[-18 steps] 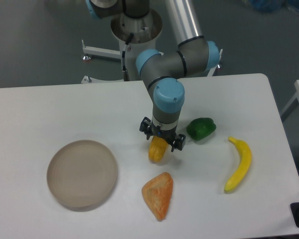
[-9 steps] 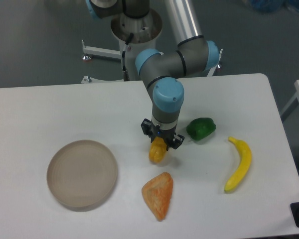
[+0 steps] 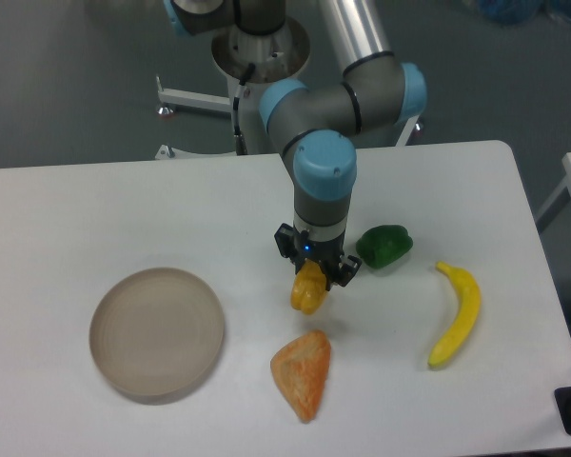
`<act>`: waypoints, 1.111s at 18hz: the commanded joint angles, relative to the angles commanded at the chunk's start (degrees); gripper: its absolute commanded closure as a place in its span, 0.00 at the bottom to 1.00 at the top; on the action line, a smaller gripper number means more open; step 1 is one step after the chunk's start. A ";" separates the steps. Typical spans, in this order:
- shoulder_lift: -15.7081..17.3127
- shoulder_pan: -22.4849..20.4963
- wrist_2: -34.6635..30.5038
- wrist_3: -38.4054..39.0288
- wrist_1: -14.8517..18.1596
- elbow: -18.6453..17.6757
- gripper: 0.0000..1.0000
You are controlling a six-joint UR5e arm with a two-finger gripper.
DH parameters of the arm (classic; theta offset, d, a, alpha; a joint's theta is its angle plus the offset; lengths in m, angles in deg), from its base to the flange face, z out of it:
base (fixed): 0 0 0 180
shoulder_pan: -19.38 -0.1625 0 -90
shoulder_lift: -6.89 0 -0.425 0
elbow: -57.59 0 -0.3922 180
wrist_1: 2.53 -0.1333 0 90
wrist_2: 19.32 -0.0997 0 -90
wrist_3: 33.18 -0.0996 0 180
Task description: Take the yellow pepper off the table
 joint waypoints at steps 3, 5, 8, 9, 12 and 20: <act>0.27 -0.09 -0.35 -4.66 0.80 2.99 0.60; 0.01 0.00 -0.87 -7.91 0.80 4.75 0.60; -0.70 0.26 -3.25 -9.86 0.63 6.77 0.60; -0.96 0.44 -3.25 -10.30 0.54 7.21 0.60; -1.57 0.62 -3.25 -10.39 0.10 7.39 0.60; -3.60 1.41 -3.34 -11.09 -0.34 9.24 0.60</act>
